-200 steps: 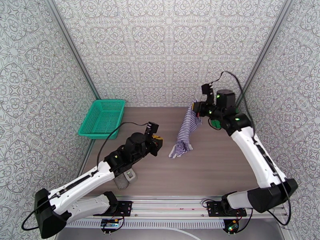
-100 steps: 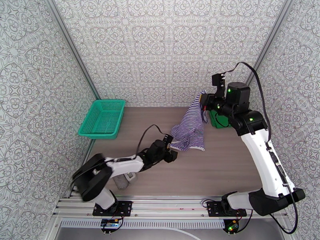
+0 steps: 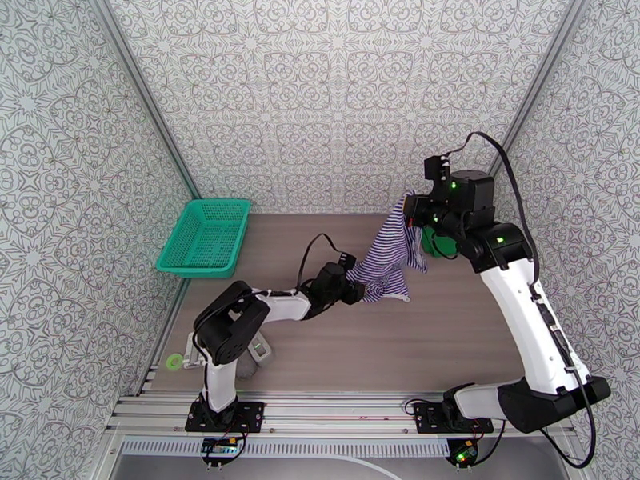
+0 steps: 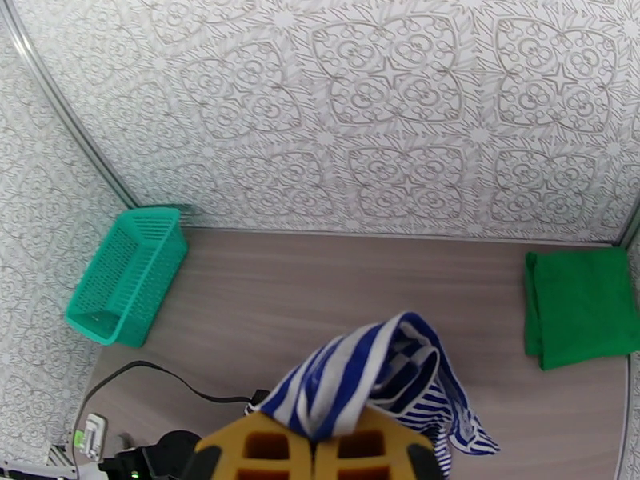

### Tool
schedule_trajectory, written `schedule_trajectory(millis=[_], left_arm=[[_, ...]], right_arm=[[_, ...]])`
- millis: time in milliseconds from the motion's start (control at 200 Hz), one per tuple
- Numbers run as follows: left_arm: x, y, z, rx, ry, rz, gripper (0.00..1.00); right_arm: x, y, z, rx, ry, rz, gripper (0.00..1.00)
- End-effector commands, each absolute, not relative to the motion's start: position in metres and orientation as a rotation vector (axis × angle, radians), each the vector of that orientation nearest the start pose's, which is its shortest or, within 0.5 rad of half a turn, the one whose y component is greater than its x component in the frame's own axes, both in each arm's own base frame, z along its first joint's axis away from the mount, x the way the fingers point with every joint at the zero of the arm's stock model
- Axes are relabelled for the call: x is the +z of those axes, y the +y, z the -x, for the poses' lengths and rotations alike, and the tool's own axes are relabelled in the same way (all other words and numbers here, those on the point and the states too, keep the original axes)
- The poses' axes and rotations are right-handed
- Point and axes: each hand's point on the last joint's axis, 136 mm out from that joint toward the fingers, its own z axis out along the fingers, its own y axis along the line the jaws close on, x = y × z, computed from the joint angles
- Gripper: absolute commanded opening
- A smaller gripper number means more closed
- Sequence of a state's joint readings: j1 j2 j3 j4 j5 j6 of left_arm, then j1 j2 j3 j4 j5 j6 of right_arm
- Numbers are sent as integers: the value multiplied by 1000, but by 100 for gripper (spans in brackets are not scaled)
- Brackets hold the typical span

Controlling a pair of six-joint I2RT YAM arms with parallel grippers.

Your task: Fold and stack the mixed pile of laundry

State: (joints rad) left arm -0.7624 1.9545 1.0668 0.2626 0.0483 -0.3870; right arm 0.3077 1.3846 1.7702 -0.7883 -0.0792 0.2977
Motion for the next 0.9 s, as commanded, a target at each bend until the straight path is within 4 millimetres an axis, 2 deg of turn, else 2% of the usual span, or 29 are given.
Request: schedule_trajectory(millis=[0,130,285,365,475,575,740,890], left_arm=[[37,-347,-357,-539,2374,-438,53],[25,-334,-357,-511,2435,-379,45],[24,-328,-362,-529,2448,-336,38],[29,-326,-363,-551,2432,-324,40],[38,-320,-362,-576,2405,-291,51],[43,-313,-361,-592,2397,-259,55],[31,-307,-366,-559,2443,-243,51],[25,-305,-373,-530,2470,-192,49]], right_arm=[[412,125,-380,403,2031,36,0],[399,124,-385,394,2057,19,0],[387,117,-391,363,2082,-8,0],[382,109,-396,338,2095,-29,0],[381,97,-403,316,2095,-61,0],[381,87,-412,310,2095,-97,0],[377,74,-422,314,2101,-154,0],[365,62,-425,277,2124,-191,0]])
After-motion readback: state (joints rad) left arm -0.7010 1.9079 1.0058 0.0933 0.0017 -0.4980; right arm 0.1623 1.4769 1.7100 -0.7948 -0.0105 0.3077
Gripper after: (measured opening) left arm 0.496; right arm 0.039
